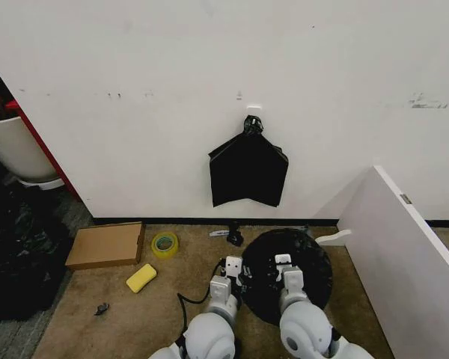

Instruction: Place the garbage bag over the trash bin.

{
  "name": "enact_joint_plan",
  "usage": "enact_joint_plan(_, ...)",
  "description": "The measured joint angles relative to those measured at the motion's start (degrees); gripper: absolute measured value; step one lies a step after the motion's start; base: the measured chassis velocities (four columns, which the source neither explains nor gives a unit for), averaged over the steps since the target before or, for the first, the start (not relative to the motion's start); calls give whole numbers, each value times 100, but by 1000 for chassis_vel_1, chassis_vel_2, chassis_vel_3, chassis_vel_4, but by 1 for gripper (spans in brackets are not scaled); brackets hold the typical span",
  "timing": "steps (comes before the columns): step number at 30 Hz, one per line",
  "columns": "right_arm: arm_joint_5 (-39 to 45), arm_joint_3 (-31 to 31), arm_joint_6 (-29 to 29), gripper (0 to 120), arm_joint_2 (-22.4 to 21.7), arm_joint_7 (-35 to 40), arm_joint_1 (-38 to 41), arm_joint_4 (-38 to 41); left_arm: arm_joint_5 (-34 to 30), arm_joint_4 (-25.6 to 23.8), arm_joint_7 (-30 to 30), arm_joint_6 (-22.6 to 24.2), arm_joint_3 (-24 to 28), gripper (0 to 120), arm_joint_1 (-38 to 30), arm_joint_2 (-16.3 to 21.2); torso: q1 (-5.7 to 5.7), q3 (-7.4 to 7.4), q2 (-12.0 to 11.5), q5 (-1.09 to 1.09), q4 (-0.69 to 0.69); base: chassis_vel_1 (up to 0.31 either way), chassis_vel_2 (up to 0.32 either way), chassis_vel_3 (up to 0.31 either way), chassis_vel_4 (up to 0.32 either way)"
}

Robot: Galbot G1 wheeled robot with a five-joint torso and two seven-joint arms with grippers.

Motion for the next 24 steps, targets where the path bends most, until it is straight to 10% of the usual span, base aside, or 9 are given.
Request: enact_joint_plan(24, -427, -80, -207, 0, -168, -260, 78, -340, 357, -210, 303, -95, 38, 0, 225, 241, 0, 0, 0, 0, 0, 0, 0, 0, 0)
